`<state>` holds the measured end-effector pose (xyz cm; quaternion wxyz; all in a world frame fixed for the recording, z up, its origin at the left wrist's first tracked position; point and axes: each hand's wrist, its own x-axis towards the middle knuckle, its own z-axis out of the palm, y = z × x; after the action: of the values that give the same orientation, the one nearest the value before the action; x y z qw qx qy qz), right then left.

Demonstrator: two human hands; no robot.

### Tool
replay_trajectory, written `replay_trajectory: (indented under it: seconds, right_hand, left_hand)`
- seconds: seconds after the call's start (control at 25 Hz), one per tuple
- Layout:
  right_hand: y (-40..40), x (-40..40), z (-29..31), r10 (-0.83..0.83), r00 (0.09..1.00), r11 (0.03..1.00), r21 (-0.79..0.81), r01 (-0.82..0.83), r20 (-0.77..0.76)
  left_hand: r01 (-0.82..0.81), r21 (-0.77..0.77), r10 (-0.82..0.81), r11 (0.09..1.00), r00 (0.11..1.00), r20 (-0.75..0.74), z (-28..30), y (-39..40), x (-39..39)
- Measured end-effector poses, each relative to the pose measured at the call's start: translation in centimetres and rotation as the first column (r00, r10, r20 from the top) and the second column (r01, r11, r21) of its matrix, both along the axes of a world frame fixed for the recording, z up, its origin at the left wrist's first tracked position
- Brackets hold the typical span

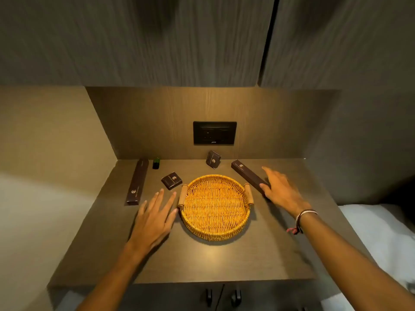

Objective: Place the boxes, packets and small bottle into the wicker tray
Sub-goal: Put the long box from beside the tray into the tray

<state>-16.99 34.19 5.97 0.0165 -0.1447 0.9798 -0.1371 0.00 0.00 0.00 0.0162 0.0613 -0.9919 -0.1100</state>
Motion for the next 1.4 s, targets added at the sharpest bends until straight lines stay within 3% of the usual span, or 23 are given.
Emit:
replay_trajectory:
  seconds: [0.16, 0.44, 0.64, 0.8, 0.88, 1.04, 1.4]
  right_hand:
    - [-1.3, -1.8, -0.5, -0.073, 0.994, 0.997, -0.011, 0.074, 0.079]
    - [-2.7, -3.1, -1.4, -0.166, 0.986, 0.985, 0.052, 0.165, 0.004]
    - [-3.6, -2.5, 2.7, -0.198, 0.98, 0.965, -0.184, 0.189, -0.03]
    - [-6.6, -1.0, 6.5, 0.006, 0.985, 0.936, -0.347, 0.054, 0.172]
    - [-8.2, 0.3, 6.9, 0.057, 0.978, 0.962, -0.274, 0.0, 0.2]
    - [-10.7, 2.9, 5.0, 0.066, 0.997, 0.995, 0.069, -0.069, 0.034]
    - [-11.4, 3.7, 4.3, 0.075, 0.99, 0.946, 0.306, -0.11, 0.123]
  left_hand:
    - [-0.003, -0.09, 0.002, 0.996, 1.0, -0.01, -1.9, -0.3, -1.1]
    - [-0.005, -0.07, 0.002, 0.998, 0.999, -0.038, -2.9, -0.8, -2.0]
    - [-0.014, -0.079, 0.01, 0.997, 0.999, -0.052, -3.0, -0.9, -2.0]
    - [-0.003, -0.054, -0.001, 0.999, 0.997, -0.076, -3.1, -0.9, -1.8]
    - [-0.004, -0.05, 0.0, 0.999, 0.996, -0.085, -3.0, -0.9, -1.8]
    - [-0.004, -0.044, -0.001, 0.999, 0.995, -0.103, -3.0, -0.9, -1.6]
    - [-0.002, -0.032, -0.001, 0.999, 0.994, -0.111, -3.0, -1.0, -1.8]
